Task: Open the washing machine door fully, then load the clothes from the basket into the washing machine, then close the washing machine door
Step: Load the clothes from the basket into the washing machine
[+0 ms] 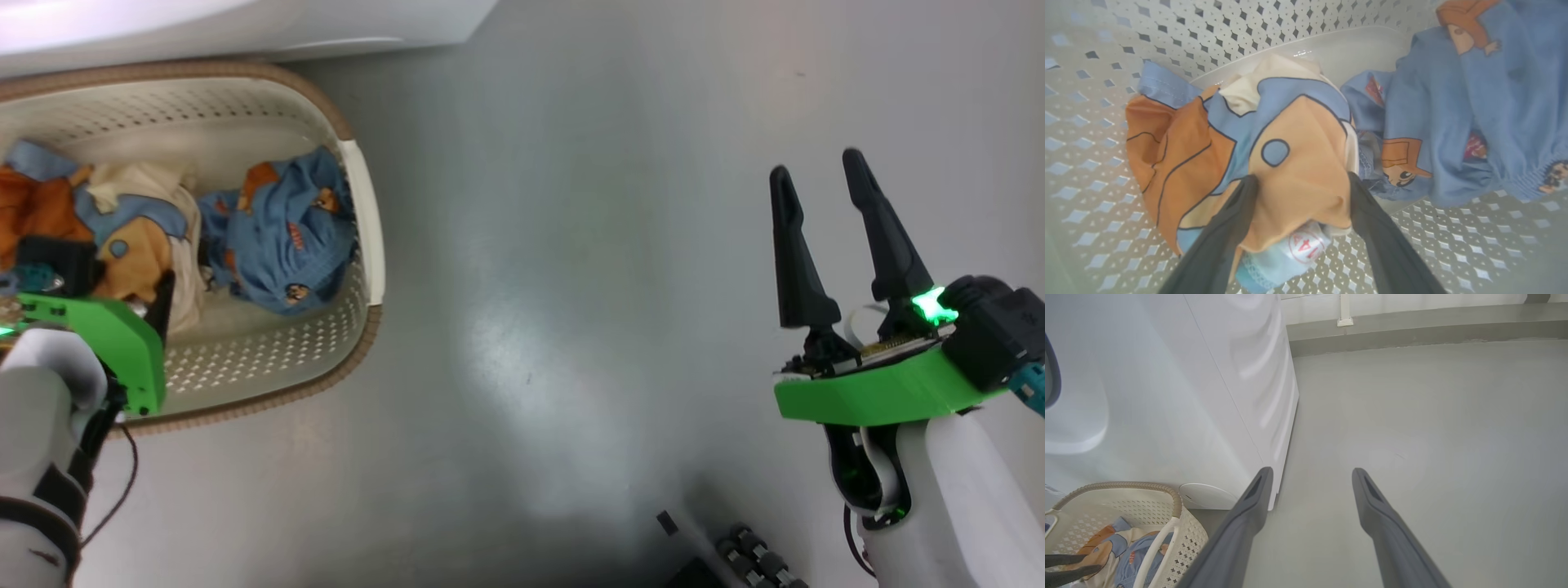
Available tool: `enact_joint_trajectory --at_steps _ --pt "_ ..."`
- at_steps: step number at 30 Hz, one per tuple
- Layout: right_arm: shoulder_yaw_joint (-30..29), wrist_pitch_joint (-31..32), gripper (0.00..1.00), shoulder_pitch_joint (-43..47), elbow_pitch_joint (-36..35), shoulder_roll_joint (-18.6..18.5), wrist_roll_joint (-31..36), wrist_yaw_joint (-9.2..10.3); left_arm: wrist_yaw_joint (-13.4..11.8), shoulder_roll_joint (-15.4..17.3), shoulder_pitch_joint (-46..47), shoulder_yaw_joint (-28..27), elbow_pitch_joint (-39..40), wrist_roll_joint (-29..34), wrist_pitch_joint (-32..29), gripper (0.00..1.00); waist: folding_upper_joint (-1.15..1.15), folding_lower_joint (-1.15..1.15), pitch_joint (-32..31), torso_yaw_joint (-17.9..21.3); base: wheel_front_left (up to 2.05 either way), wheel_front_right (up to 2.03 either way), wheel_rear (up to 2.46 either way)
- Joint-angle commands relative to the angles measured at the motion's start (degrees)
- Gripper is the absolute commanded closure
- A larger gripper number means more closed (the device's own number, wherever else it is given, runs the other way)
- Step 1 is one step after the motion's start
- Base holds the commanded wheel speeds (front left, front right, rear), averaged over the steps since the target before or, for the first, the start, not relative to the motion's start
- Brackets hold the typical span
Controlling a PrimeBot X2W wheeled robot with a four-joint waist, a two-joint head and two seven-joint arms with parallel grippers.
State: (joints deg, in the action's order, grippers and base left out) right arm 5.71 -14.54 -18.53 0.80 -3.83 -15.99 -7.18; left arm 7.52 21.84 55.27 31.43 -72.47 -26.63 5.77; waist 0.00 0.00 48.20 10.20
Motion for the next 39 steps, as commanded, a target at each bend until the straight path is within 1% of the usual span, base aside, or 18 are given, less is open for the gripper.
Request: enact_joint_trajectory --at_steps 1,13,14,15,16,17,25,28,37,39 --pt "1.60 -0.46 0.00 0.41 -1.46 0.08 0.54 -0.31 -0.03 3.14 0.06 -0.45 -0.11 -0.53 -0.31 0.00 0.00 0.00 1.38 1.34 0.00 0.00 0.00" --pt "2.84 -0.46 0.00 0.32 -2.12 0.55 0.68 -0.31 -0.03 4.95 2.50 3.09 -0.73 -1.71 -2.55 0.00 0.00 0.00 2.88 3.33 0.00 0.00 0.00" --pt "2.89 -0.46 0.00 0.26 -2.10 0.57 0.69 -0.31 -0.03 5.12 2.71 3.24 -0.81 -1.73 -2.78 0.14 0.00 0.00 2.94 3.41 0.00 0.00 0.00" --pt "2.98 -0.46 0.00 0.20 -2.08 0.59 0.73 -0.31 -0.03 5.24 2.85 3.38 -0.89 -1.77 -3.00 0.56 0.00 0.00 2.95 3.50 0.00 0.00 0.00" --pt "3.08 -0.46 0.00 0.14 -2.05 0.61 0.77 -0.31 -0.03 5.31 2.92 3.51 -0.95 -1.84 -3.08 0.76 0.00 0.00 2.91 3.58 0.00 0.00 0.00" --pt "3.17 -0.46 0.00 0.07 -2.01 0.63 0.80 -0.31 -0.03 5.30 2.94 3.62 -0.99 -1.95 -3.03 1.00 0.00 0.00 2.84 3.64 0.00 0.00 0.00" --pt "3.01 -0.46 0.00 0.06 -1.67 0.75 0.94 -0.31 -0.03 4.58 1.63 3.60 -1.23 -3.98 -1.40 1.00 0.00 0.00 0.38 3.09 0.00 0.00 0.00" --pt "2.73 -0.46 0.00 0.14 -1.38 0.70 1.03 -0.31 -0.03 3.57 0.60 2.87 -1.30 -5.21 0.07 1.00 0.00 0.00 -1.55 2.38 0.00 0.00 0.00" --pt "1.72 -0.46 0.00 1.21 0.14 -0.46 0.67 -0.31 -0.03 0.76 -4.51 0.08 -1.40 -9.87 5.65 1.00 0.00 0.00 -9.67 0.14 0.00 0.00 0.00" --pt "1.43 -0.46 0.00 2.03 0.59 -0.86 0.51 -0.31 -0.03 -0.11 -6.25 -0.13 -1.22 -10.82 7.27 1.00 0.00 0.00 -12.50 -0.64 0.00 0.00 0.00"
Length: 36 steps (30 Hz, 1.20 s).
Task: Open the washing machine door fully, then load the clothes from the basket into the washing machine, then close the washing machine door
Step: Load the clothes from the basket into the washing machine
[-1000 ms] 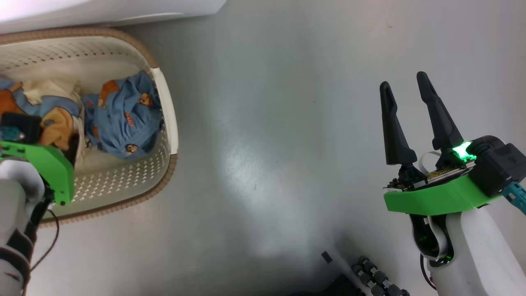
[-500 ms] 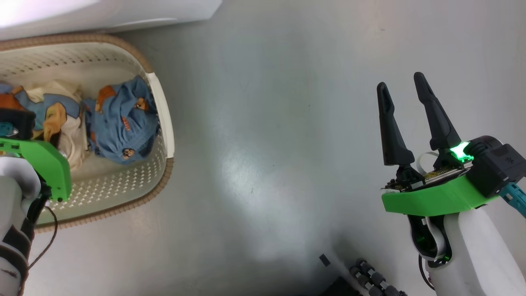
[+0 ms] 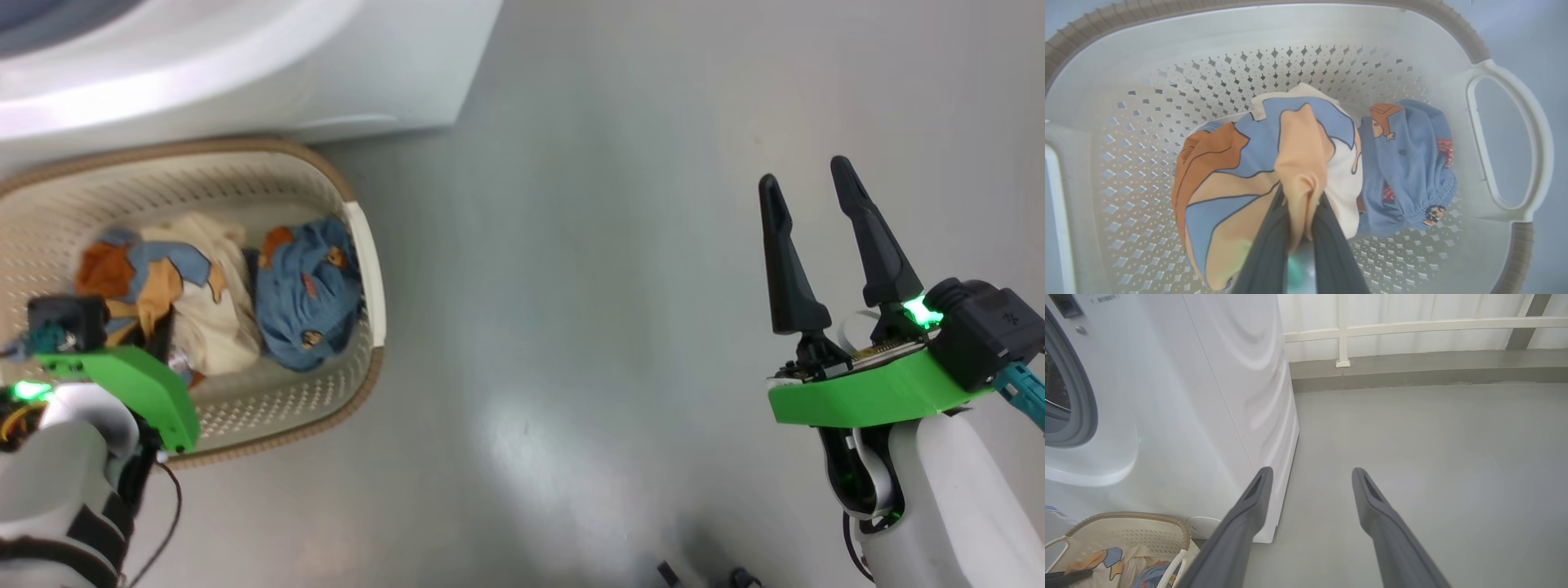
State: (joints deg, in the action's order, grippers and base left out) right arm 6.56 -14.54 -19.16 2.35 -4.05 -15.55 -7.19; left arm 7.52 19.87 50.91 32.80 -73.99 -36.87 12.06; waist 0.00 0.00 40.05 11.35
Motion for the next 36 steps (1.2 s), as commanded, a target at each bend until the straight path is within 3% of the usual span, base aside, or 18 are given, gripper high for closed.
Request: enact_joint_trajectory --at_steps 1,9,15,24,36 --pt "0.57 -0.46 0.00 2.66 -0.96 -0.64 0.07 -0.30 -0.03 1.85 -1.90 -1.51 0.30 -0.59 0.98 1.00 0.00 0.00 -4.35 -1.79 0.00 0.00 0.00" --pt "-0.02 -0.46 0.00 5.34 0.27 -1.92 -0.45 -0.30 -0.03 0.34 -6.51 -2.10 2.94 -2.36 2.85 1.00 0.00 0.00 -11.13 -4.22 0.00 0.00 0.00" --pt "-1.09 -0.46 0.00 7.62 0.88 -2.91 -0.90 -0.30 -0.60 0.47 -9.89 -5.24 9.93 -0.89 2.92 1.00 0.00 0.00 -15.56 -5.93 0.00 0.00 0.00" --pt "-1.90 -0.46 0.00 11.24 1.67 -3.51 -1.62 -0.30 -2.43 -0.38 -17.78 -13.93 21.18 3.81 2.93 1.00 0.00 0.00 -21.92 -7.08 0.00 0.00 0.00" --pt "-3.14 -0.46 0.00 15.65 2.23 -4.92 -2.30 -0.30 -2.57 -2.81 -28.76 -26.06 35.98 11.46 2.94 1.00 0.00 0.00 -28.38 -8.93 0.00 0.00 0.00"
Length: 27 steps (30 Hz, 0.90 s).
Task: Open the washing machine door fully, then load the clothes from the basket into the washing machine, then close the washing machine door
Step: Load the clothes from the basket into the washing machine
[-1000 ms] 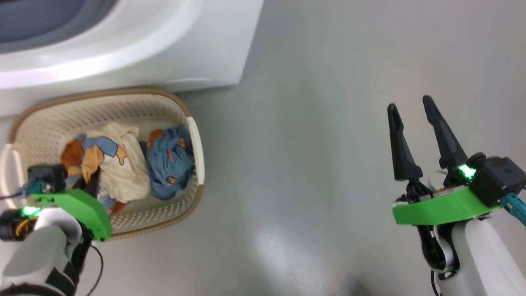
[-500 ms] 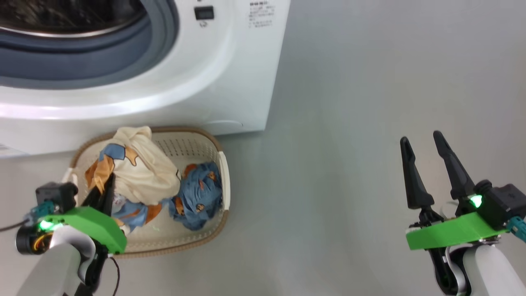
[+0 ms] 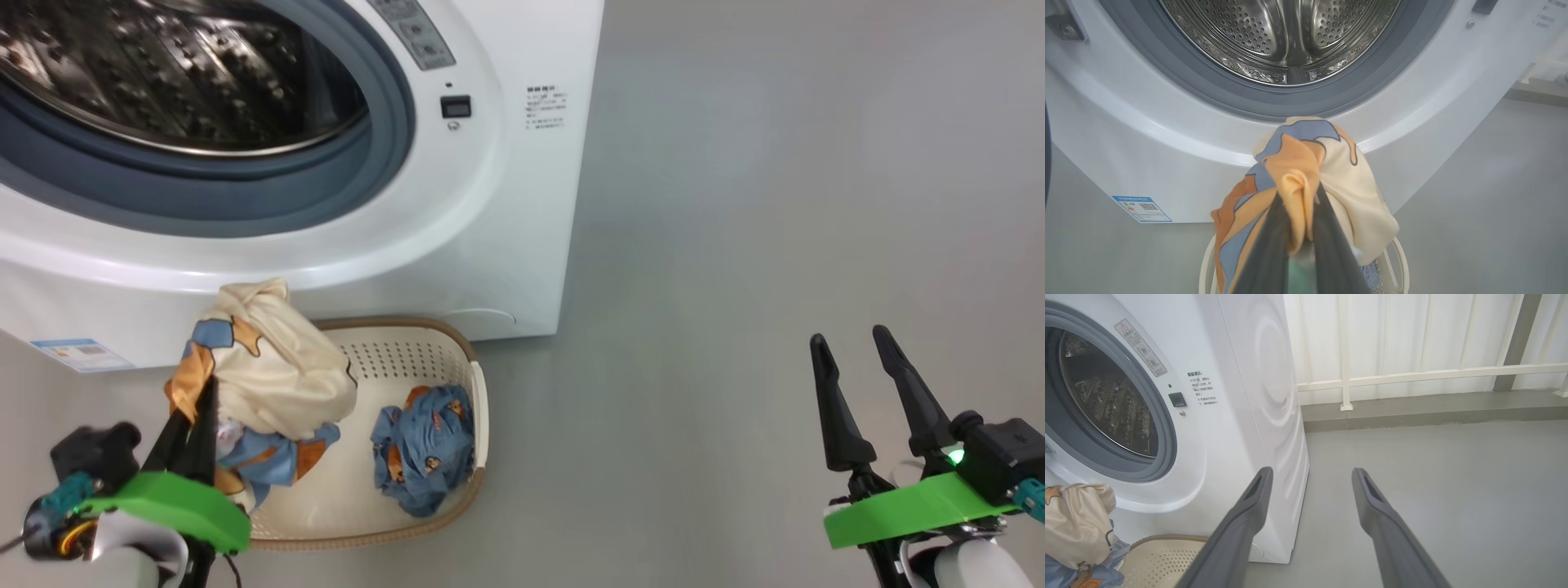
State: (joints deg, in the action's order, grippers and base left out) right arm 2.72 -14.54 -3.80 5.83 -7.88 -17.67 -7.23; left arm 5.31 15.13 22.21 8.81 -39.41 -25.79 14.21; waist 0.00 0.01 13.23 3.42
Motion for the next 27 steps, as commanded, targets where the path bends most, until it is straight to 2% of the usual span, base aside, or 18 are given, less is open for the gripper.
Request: enact_joint_trajectory --at_steps 1,8,18,27 --pt "0.64 -0.46 0.00 0.59 -1.23 -1.18 -0.19 -0.25 -0.35 1.68 -1.05 -3.07 2.70 0.94 0.78 1.00 0.00 -0.01 -1.92 -1.13 0.00 0.00 0.00" --pt "-0.05 -0.46 0.00 2.38 -1.16 -2.00 -0.50 -0.25 -0.17 -0.69 -7.27 -8.65 11.45 4.78 0.78 1.00 0.00 -0.01 -4.05 -2.24 0.00 0.00 0.00" --pt "-0.59 -0.46 0.00 5.71 -0.77 -2.75 -0.86 -0.25 0.15 -3.32 -14.33 -12.71 20.07 8.37 0.79 1.00 0.00 -0.01 -8.02 -3.46 0.00 0.00 0.00" --pt "-0.71 -0.46 0.00 7.07 -1.20 -2.59 -0.95 -0.25 0.38 -5.11 -18.79 -14.67 25.57 9.63 0.79 1.00 0.00 -0.01 -8.98 -3.77 0.00 0.00 0.00"
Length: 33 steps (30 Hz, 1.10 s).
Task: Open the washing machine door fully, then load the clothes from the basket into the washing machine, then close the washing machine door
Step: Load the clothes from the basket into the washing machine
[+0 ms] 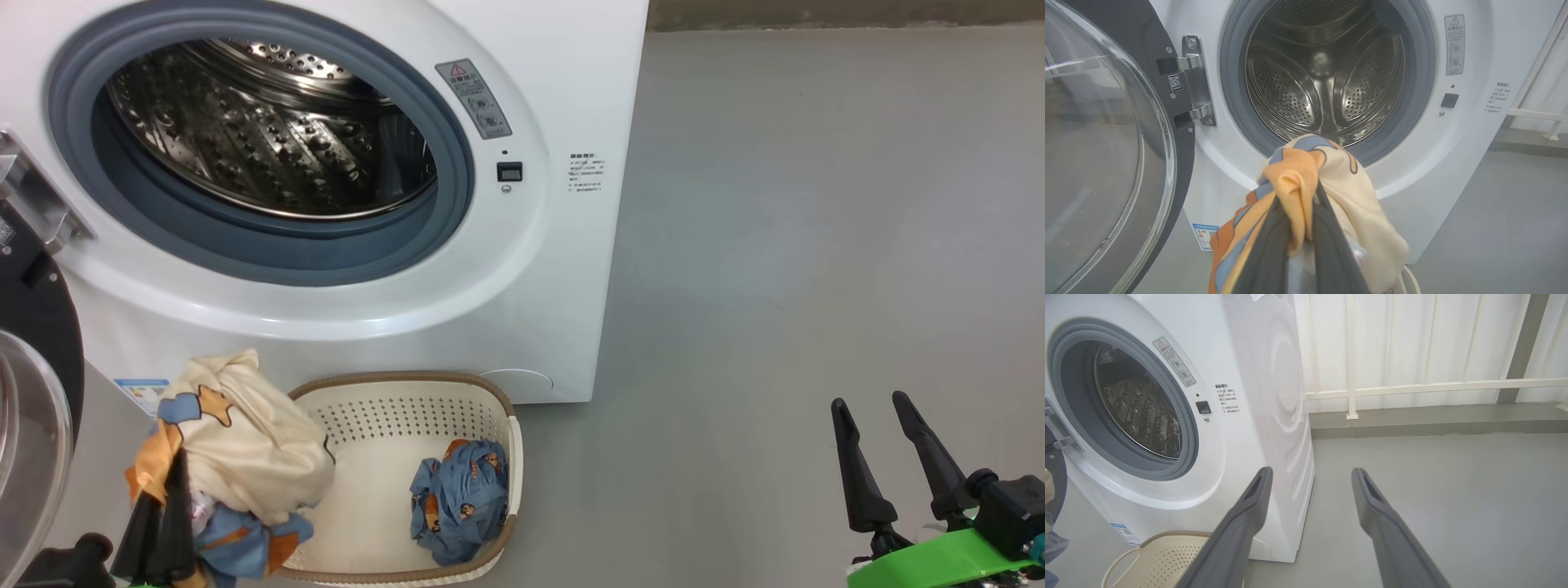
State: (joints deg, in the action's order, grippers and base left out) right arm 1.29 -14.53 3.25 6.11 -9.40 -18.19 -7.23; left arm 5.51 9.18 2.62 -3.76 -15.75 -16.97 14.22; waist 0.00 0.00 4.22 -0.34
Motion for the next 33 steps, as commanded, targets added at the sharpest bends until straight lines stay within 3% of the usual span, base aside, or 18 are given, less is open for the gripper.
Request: enact_joint_trajectory --at_steps 1,17,27,33 --pt "0.76 -0.47 0.00 0.02 -1.52 -1.08 -0.43 -0.25 0.21 0.70 0.62 -2.15 2.16 0.91 0.77 1.00 0.00 0.00 0.06 -0.02 0.00 0.00 0.00" --pt "0.98 -0.47 0.00 -0.85 -1.93 -0.75 -0.15 -0.25 0.81 0.47 3.40 -2.30 2.02 1.66 0.78 1.00 0.00 0.00 2.42 0.99 0.00 0.00 0.00" --pt "1.52 -0.47 0.00 -3.31 -2.31 0.40 0.27 -0.25 1.21 2.58 12.88 -1.35 -1.54 1.45 0.78 1.00 0.00 0.00 6.91 2.00 0.00 0.00 0.00" --pt "2.03 -0.47 0.00 -5.82 -2.40 1.55 0.57 -0.25 1.43 5.25 23.19 -0.72 -7.48 1.05 0.46 1.00 0.00 0.00 11.43 3.65 0.00 0.00 0.00"
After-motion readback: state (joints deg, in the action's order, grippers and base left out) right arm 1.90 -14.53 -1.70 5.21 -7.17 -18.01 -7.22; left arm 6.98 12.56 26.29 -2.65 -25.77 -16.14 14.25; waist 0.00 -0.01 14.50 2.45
